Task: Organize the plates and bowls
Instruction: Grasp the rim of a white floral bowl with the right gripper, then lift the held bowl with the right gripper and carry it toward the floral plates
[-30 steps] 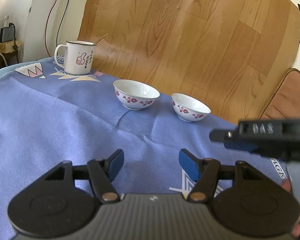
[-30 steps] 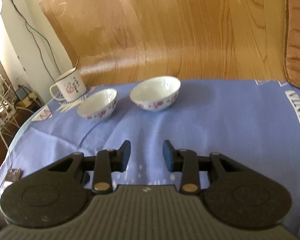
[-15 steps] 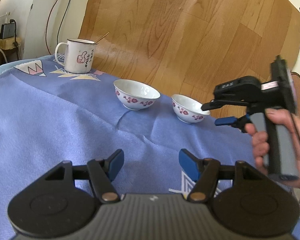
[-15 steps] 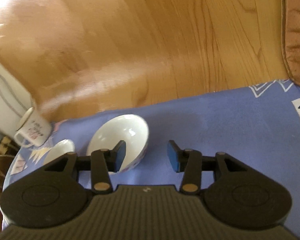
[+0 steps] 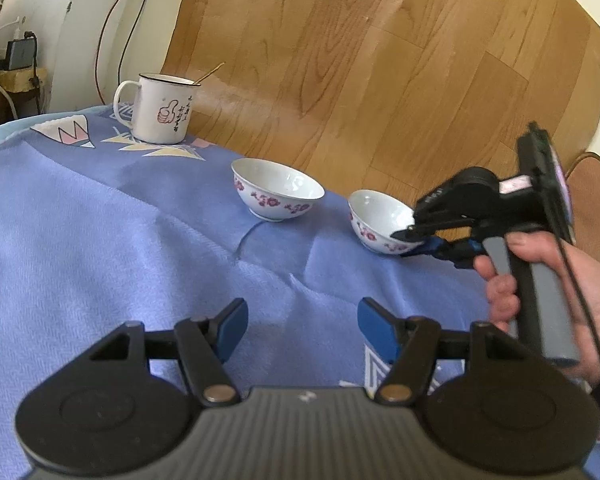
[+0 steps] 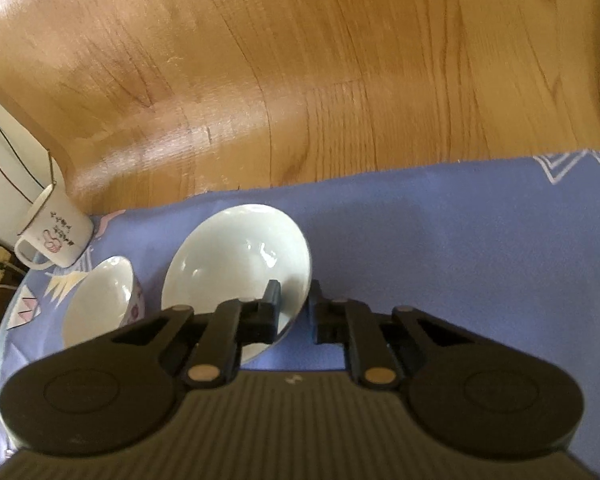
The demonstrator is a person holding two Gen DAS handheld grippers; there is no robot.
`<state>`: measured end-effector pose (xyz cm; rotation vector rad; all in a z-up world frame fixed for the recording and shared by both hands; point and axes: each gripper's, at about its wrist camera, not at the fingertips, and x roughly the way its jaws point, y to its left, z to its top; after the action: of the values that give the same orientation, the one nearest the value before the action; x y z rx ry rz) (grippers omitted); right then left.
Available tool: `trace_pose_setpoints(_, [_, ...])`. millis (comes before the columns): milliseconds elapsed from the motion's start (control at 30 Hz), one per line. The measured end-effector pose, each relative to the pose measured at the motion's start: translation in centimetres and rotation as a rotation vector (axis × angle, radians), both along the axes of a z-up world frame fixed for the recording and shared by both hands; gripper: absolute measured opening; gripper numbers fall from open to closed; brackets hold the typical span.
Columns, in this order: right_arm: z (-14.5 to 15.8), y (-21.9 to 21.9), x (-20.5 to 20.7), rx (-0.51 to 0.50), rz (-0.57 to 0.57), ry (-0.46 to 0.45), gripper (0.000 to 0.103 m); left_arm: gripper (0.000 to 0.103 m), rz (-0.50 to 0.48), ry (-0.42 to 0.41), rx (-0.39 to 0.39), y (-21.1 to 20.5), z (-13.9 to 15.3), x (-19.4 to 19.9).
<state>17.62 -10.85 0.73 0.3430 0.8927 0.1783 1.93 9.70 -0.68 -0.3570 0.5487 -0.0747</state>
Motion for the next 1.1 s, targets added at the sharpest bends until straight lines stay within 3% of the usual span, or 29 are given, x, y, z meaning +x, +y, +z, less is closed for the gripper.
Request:
trace_pose_setpoints(167, [0.6,-0.8,-2.2,0.018,0.056,0.017,0.008,0.062,0.006,-0.003,0.000,0.0,0.0,-0.1])
trace_pose_setpoints(733, [1.6,-4.2,-15.6,0.114,0.264,0.205,0.008,0.062,0.021,-0.012,-0.029,0.6,0.0,-0.3])
trace_pose_setpoints(933, [1.3,-4.7,-17.8,0.147,0.281,0.234,0.009,0.062,0.012,-0.016,-0.015,0.3,0.0,-0.4])
trace_pose_setpoints(1000, [1.4,-4.6,-17.9,0.126,0.266,0.207,0.013,0.062,0.008,-0.018,-0.010,0.2,0.0,-0.4])
trace_pose_setpoints(1100, [1.5,-4.2,-18.1,0.123,0.247,0.153,0.029,0.062,0.006,-0.021,0.001,0.1,0.1,-0.5])
